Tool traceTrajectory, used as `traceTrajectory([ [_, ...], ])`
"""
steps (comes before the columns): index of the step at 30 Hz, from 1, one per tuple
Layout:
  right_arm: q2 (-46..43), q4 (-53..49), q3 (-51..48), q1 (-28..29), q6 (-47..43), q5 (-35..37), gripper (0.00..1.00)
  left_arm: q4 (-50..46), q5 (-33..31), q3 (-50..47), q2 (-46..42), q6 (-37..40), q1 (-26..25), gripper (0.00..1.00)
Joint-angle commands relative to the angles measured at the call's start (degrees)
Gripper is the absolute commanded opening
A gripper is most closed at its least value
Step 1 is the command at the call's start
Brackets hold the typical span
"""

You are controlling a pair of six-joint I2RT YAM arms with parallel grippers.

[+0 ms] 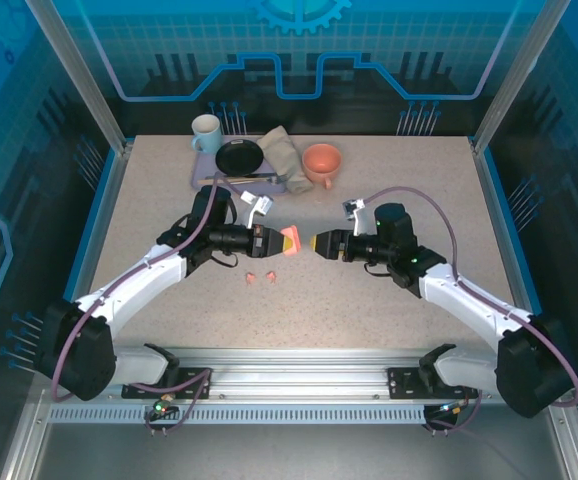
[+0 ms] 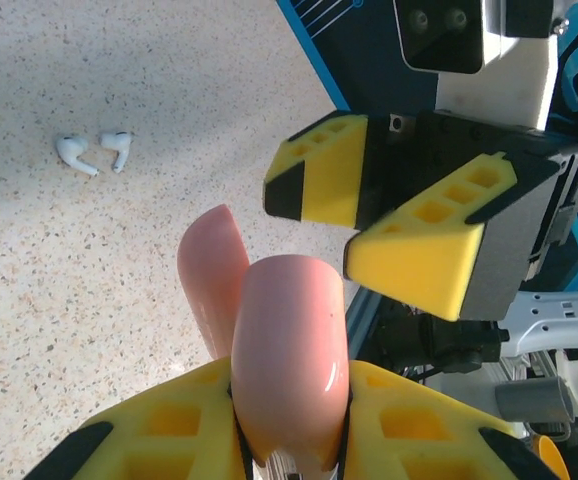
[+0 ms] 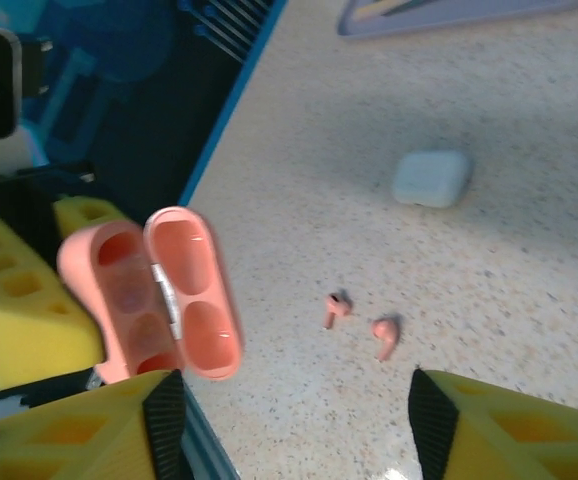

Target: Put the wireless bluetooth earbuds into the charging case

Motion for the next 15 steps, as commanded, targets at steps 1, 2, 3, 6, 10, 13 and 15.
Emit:
traceTrajectory([
  [1,1.05,2.92,0.44,-0.05,0.93,-5.63,0.55,3.76,2.62,-0.04,0.01,-1.28,0.02,0.00],
  [2,1.54,3.24,0.78,-0.06,0.96,-6.02,0.52,4.24,2.73,0.02,0.21,-1.74,0.03,0.00],
  [3,2.18,3.48,1.19,0.04,0.93,-6.37,0.50,4.81,2.79,-0.12,0.30,-2.11,0.02,0.00],
  [6,3.36,3.90,2.30,0.13,1.01,-6.51,0.46,6.01,2.80,-0.31,0.54,-3.00,0.03,0.00],
  [10,4.51,4.26,3.50,0.31,1.10,-6.87,0.44,6.34,2.83,-0.39,0.77,-3.29,0.02,0.00],
  [13,4.74,4.47,3.76,0.56,1.10,-7.01,0.44,6.46,2.83,-0.49,0.76,-3.26,0.03,0.00],
  [15,4.62,4.58,3.61,0.73,1.10,-6.88,0.44,6.56,2.90,-0.57,0.98,-3.22,0.02,0.00],
])
